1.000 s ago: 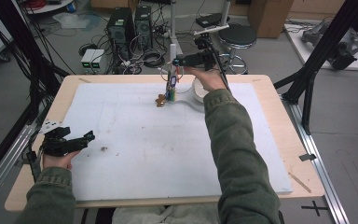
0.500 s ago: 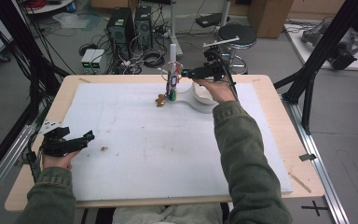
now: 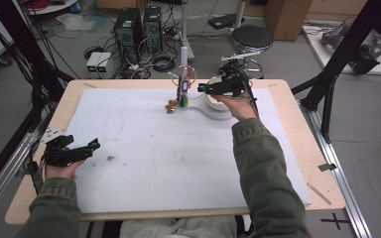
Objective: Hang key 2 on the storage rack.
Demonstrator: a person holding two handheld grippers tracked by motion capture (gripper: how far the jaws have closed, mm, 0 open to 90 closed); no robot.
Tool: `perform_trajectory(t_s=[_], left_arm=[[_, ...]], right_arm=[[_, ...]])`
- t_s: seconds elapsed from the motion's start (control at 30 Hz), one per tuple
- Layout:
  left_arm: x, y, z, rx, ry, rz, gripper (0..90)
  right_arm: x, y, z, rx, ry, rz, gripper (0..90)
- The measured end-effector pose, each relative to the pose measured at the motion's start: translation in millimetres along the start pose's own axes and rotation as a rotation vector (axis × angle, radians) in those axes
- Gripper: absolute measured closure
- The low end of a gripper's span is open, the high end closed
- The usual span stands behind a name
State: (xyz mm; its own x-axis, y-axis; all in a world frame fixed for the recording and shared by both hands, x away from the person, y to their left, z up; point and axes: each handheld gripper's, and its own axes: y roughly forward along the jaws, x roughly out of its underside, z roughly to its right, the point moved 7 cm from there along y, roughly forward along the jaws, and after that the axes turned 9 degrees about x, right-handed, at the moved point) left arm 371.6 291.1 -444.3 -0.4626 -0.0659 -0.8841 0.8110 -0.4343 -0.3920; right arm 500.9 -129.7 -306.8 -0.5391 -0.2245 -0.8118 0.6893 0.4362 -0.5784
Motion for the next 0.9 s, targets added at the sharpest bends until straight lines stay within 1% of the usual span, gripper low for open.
perform_trajectory(t_s=[0.1, 0.13, 0.17, 0.27, 0.43, 0.6, 0.77, 0.8, 0.9], left_arm=[[-0.1, 0.0, -0.3, -0.003, -0.005, 0.004, 1.7], [-0.1, -0.1, -0.4, -0.002, -0.004, 0.003, 1.7], [-0.1, -0.1, -0.4, -0.002, -0.004, 0.004, 1.7], [-0.2, -0.2, -0.5, -0.003, -0.004, 0.005, 1.7], [0.1, -0.8, -0.7, -0.006, -0.004, 0.003, 1.7], [0.0, -1.8, -1.3, -0.008, -0.004, 0.006, 1.7], [-0.4, -2.4, -1.1, -0.01, -0.006, 0.012, 1.7], [-0.4, -2.7, -1.1, -0.01, -0.006, 0.012, 1.7], [-0.8, -3.4, -1.3, -0.015, -0.002, 0.017, 1.7]], right_arm=[[8.3, -2.8, 3.9, -0.008, 0.016, 0.003, 0.7], [11.4, -3.1, 5.2, -0.006, 0.022, -0.005, 0.7], [14.2, -3.9, 6.7, -0.006, 0.018, 0.0, 0.7], [23.1, -5.9, 10.8, -0.01, 0.031, -0.001, 0.7], [37.1, -8.7, 18.5, -0.002, 0.047, -0.014, 0.7], [47.6, -13.3, 26.5, 0.0, 0.074, -0.006, 0.7], [59.7, -16.1, 32.5, 0.006, 0.081, -0.006, 0.7], [62.2, -16.4, 33.1, 0.005, 0.09, -0.004, 0.7], [70.2, -17.0, 37.4, 0.016, 0.092, -0.01, 0.7]])
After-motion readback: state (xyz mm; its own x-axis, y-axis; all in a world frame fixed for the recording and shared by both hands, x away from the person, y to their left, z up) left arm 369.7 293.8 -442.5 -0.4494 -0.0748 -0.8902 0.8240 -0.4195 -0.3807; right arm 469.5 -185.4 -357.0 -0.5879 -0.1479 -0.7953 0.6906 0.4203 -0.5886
